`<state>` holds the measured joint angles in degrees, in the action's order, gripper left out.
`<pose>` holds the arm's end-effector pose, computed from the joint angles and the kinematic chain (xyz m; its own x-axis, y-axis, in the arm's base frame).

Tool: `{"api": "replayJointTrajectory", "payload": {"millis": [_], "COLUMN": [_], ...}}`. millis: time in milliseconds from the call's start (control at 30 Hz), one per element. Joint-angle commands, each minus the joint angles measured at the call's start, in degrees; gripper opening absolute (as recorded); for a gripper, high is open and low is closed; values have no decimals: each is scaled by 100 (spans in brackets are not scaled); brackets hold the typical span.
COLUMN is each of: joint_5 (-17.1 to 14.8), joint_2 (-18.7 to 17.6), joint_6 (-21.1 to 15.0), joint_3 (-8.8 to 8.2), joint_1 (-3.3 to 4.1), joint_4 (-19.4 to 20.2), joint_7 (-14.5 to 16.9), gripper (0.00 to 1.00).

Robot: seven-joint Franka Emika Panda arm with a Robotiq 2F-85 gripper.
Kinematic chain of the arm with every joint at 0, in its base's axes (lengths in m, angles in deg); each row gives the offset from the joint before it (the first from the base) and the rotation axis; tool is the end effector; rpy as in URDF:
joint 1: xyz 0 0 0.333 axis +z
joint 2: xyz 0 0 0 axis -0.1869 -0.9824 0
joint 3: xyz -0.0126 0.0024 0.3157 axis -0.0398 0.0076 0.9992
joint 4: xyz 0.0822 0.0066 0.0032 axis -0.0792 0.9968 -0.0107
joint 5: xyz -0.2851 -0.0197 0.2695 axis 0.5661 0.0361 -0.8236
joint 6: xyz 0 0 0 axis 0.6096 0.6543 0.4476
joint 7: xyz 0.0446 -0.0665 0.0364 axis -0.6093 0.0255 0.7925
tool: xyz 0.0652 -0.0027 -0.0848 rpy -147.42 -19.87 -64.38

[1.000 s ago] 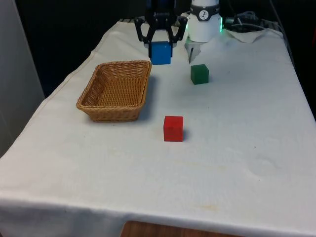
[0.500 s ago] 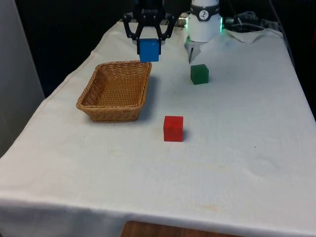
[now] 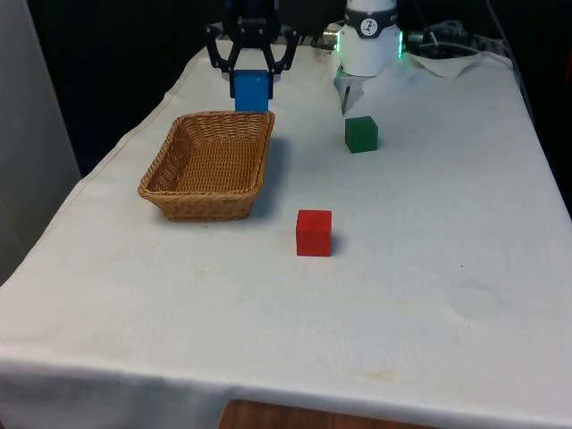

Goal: Pick up the blue cube and place it into the basket.

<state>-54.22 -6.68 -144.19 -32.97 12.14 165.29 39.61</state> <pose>0.5134 -0.1498 0.3299 0.9548 0.2443 0.1694 0.2275 -0.9672 0.1130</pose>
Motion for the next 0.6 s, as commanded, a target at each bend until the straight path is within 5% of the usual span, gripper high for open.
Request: {"api": "replayJointTrajectory", "payload": {"millis": [0,567], "joint_5": [-11,-17], "joint_2": [-34,-298], "joint_6": [-6,-172], "joint_3": [-11,-223], "joint_1": [-11,-17], "joint_4": [-29,0], "joint_7": [-23,-218], "gripper": [2,2]}}
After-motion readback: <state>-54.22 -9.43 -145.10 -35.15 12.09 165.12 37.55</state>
